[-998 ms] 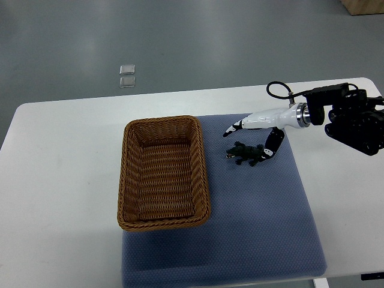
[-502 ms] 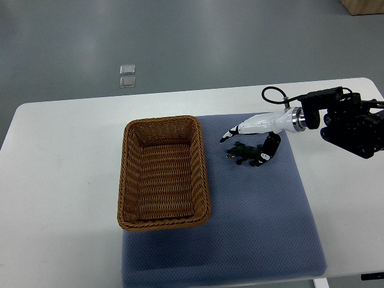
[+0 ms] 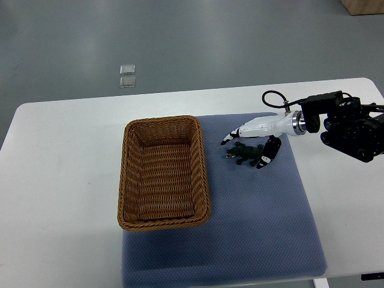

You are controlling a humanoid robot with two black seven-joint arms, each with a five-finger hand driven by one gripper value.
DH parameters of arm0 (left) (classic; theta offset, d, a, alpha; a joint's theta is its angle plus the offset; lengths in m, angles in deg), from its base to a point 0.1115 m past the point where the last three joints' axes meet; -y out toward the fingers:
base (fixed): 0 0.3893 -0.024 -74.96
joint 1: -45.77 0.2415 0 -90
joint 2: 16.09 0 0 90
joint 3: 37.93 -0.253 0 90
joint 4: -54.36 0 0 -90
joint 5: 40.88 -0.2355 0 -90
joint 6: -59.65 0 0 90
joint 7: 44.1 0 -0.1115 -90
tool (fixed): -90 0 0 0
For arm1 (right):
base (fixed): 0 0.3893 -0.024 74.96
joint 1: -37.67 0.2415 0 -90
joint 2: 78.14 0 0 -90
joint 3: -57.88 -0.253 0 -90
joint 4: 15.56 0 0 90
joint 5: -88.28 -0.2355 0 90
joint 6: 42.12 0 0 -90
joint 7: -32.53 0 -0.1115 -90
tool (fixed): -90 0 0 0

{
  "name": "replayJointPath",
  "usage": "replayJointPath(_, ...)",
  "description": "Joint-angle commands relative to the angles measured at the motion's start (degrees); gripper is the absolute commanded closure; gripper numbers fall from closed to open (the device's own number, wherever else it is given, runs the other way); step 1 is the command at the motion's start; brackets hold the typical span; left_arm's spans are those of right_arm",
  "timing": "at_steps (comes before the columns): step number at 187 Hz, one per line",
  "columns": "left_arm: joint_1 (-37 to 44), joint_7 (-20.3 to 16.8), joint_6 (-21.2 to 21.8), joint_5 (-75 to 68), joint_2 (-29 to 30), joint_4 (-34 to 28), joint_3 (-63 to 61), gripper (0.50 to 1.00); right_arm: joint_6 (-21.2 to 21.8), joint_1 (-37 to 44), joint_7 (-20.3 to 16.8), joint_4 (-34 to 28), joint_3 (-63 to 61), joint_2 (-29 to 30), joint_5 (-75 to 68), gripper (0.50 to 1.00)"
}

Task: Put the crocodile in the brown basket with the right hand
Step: 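Close the right hand's fingers around the crocodile's body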

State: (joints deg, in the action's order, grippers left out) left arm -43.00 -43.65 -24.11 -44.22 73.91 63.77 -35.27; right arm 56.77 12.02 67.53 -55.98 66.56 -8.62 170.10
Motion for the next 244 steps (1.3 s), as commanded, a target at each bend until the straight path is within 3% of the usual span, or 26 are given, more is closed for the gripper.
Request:
replayJointPath(1,0.0,0.0,0.0,0.0,0.0,0.0,0.0,0.500,-1.1,0.1,0.0,0.0,1.5,0.0,0.0,0.615)
replayJointPath(44,0.0,0.0,0.0,0.0,0.0,0.0,0.0,0.500,-1.5,0.0,0.0,0.0,2.2,0.0,0.2,0.697)
replayJointPath(99,0.0,0.0,0.0,0.0,0.0,0.0,0.1,0.500,-1.4,0.0,0.0,0.5,2.3,-0.1,0.4,0.707)
replayJointPath(163,0.0,0.0,0.0,0.0,0.0,0.0,0.1,0.500,-1.7,-0.2,0.0,0.5,2.3,0.0,0.4,0.781)
replayJointPath(188,0.0,0.1,0.0,0.0,0.0,0.0,0.0,0.500,-2.0,-0.1,0.0,0.5,2.3,-0.1,0.5,0.844)
replayJointPath(217,0.0,0.0,0.0,0.0,0.0,0.0,0.0,0.500,-2.6,0.0,0.0,0.5,2.2,-0.1,0.4,0.879)
replayJointPath(244,0.0,0.0,0.0,0.0,0.0,0.0,0.0,0.500,-3.3,0.1,0.0,0.5,2.2,-0.1,0.4,0.879)
